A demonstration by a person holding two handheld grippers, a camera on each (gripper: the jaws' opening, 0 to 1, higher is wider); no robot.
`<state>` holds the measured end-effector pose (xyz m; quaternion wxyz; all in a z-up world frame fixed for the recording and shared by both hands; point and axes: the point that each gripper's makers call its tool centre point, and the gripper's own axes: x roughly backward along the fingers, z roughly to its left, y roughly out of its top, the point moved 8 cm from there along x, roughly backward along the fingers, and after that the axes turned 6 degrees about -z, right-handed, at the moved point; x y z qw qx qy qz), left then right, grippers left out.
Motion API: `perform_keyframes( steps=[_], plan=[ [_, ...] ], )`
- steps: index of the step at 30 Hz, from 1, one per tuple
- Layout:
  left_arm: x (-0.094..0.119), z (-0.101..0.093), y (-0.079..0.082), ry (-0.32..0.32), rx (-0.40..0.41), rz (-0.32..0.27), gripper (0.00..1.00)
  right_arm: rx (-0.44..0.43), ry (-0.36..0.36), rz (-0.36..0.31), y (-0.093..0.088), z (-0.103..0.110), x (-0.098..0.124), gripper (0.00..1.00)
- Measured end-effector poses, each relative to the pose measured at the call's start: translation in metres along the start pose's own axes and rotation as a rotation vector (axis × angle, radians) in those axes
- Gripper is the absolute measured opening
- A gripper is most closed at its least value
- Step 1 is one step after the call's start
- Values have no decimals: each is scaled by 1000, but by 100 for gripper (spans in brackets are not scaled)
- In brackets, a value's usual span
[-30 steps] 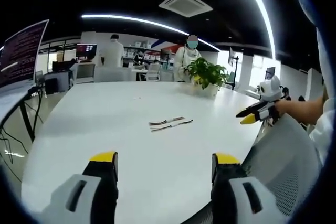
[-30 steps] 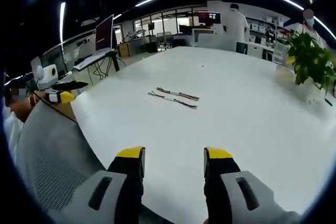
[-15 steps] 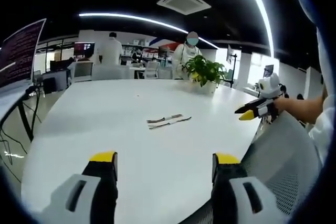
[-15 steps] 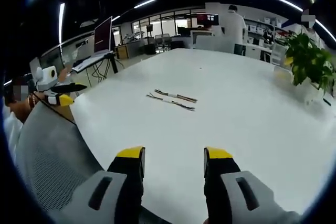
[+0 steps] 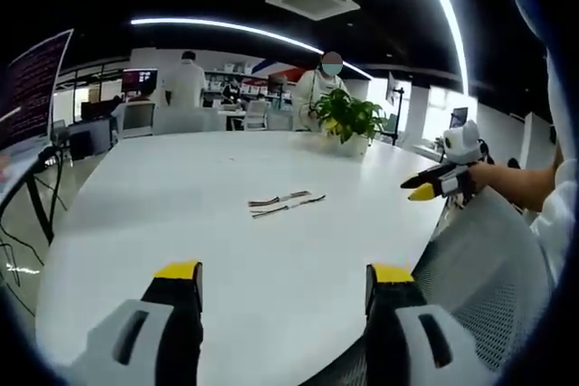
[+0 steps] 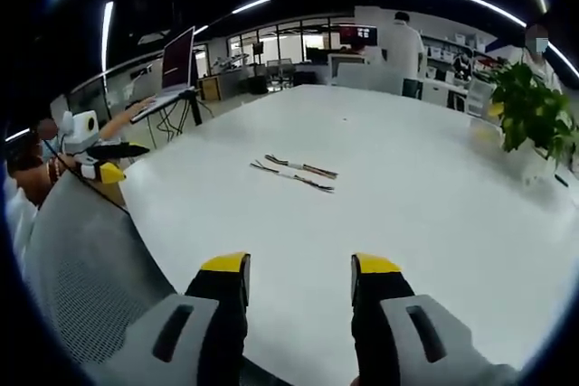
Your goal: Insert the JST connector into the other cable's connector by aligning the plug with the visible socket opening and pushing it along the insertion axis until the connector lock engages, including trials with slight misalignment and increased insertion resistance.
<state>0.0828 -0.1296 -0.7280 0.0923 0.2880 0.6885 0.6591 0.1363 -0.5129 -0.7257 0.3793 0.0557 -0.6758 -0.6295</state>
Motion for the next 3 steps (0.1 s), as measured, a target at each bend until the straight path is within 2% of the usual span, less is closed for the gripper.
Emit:
perform_keyframes(
  steps=[3],
  plan=[
    [-1,-2,0,-7,-4,11,71,-12,-2,-11,0,-1,1,43]
  ],
)
